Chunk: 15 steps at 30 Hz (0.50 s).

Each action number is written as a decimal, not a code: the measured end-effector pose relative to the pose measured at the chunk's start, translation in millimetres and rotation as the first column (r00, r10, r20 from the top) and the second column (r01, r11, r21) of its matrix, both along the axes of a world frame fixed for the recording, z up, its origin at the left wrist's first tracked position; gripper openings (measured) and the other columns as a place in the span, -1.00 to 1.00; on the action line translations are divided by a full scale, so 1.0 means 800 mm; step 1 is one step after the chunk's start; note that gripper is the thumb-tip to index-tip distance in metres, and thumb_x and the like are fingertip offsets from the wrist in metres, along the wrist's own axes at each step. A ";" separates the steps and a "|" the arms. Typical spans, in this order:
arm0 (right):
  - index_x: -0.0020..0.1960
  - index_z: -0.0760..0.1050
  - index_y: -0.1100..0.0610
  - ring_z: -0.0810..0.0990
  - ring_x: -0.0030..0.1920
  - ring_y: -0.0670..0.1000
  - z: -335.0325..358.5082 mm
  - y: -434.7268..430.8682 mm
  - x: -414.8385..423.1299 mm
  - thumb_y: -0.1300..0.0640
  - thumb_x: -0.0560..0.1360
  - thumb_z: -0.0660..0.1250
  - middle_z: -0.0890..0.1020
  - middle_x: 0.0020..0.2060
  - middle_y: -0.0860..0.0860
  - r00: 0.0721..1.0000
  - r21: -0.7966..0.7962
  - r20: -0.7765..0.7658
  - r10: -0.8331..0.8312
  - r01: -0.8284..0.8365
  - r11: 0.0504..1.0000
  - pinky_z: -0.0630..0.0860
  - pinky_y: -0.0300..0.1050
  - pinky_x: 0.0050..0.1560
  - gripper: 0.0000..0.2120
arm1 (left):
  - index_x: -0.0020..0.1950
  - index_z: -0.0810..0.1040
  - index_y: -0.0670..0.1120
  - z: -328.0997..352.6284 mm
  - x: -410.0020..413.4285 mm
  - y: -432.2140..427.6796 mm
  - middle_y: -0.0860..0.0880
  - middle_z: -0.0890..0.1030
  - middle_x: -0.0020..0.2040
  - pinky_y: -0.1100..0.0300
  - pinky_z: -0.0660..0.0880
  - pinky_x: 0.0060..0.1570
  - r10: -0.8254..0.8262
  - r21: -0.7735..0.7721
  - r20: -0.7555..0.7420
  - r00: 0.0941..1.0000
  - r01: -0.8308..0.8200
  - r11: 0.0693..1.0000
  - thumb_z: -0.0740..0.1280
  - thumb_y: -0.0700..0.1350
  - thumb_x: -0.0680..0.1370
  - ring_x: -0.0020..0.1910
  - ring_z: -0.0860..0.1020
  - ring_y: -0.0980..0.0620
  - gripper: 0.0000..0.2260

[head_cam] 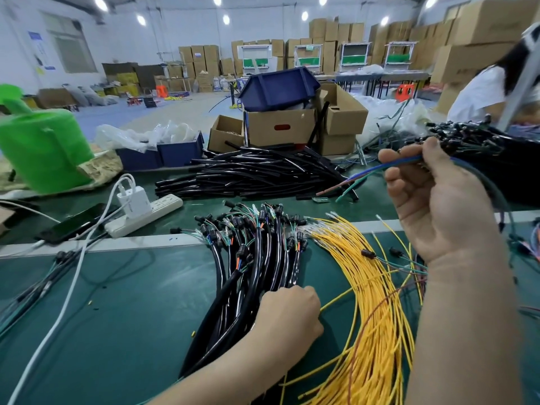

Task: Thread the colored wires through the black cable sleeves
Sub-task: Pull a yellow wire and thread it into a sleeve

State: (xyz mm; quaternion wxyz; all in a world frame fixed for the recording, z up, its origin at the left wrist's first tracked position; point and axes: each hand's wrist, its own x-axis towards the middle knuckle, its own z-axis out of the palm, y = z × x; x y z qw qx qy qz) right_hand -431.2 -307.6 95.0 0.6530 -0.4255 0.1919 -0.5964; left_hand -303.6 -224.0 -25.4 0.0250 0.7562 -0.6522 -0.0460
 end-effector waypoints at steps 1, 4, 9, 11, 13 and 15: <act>-0.24 0.48 0.14 0.55 -0.48 -0.12 -0.001 0.000 -0.001 0.06 0.64 0.11 0.69 -0.35 0.05 0.999 -0.005 -0.030 0.015 -0.015 1.000 0.42 -0.38 -0.50 -0.66 | -0.11 0.29 -0.09 0.005 0.001 -0.004 -0.06 0.43 -0.19 0.14 0.11 -0.45 0.032 -0.004 -0.021 0.999 -0.033 0.999 0.20 -0.09 0.54 -0.17 0.48 -0.18 -0.88; -0.32 0.53 0.15 0.48 -0.56 -0.08 -0.004 0.001 -0.008 0.10 0.62 0.15 0.66 -0.39 0.12 0.970 -0.039 -0.220 0.098 -0.109 0.993 0.32 -0.37 -0.61 -0.61 | -0.06 0.36 -0.12 0.035 0.016 -0.021 -0.07 0.54 -0.11 0.11 0.39 -0.28 0.113 -0.067 -0.224 0.968 -0.131 0.989 0.18 -0.07 0.56 -0.12 0.55 -0.11 -0.88; -0.13 0.57 0.36 0.49 -0.59 -0.05 -0.017 0.001 -0.003 0.15 0.59 0.20 0.66 -0.38 0.24 0.772 -0.003 -0.606 0.191 -0.242 0.970 0.35 -0.32 -0.64 -0.68 | -0.03 0.56 -0.10 0.116 0.047 -0.042 0.05 0.59 -0.35 0.37 0.41 -0.48 -0.127 -0.260 -0.878 0.461 -0.238 0.936 0.26 -0.16 0.60 -0.51 0.43 0.23 -0.90; -0.08 0.55 0.37 0.47 -0.59 -0.06 -0.020 0.000 0.010 0.14 0.61 0.19 0.66 -0.39 0.23 0.758 0.039 -0.624 0.190 -0.212 0.976 0.35 -0.32 -0.63 -0.69 | -0.02 0.61 -0.10 0.138 0.045 -0.040 0.06 0.63 -0.34 0.37 0.44 -0.46 -0.242 -0.315 -0.925 0.292 -0.237 0.919 0.28 -0.18 0.59 -0.49 0.44 0.22 -0.89; -0.14 0.52 0.32 0.42 -0.62 -0.07 -0.019 0.001 0.023 0.13 0.62 0.19 0.64 -0.44 0.19 0.792 0.035 -0.591 0.152 -0.163 0.986 0.29 -0.32 -0.66 -0.70 | 0.02 0.63 -0.10 0.147 0.038 -0.034 0.04 0.64 -0.28 0.36 0.46 -0.43 -0.309 -0.357 -0.917 0.252 -0.173 0.918 0.27 -0.22 0.58 -0.45 0.46 0.20 -0.86; -0.20 0.51 0.26 0.35 -0.63 -0.10 -0.017 0.001 0.030 0.13 0.61 0.19 0.61 -0.48 0.11 0.864 0.011 -0.490 0.114 -0.125 0.992 0.20 -0.35 -0.69 -0.71 | 0.09 0.63 -0.09 0.143 0.033 -0.027 -0.01 0.60 -0.27 0.36 0.46 -0.41 -0.347 -0.392 -0.902 0.257 -0.148 0.908 0.26 -0.29 0.57 -0.44 0.47 0.18 -0.79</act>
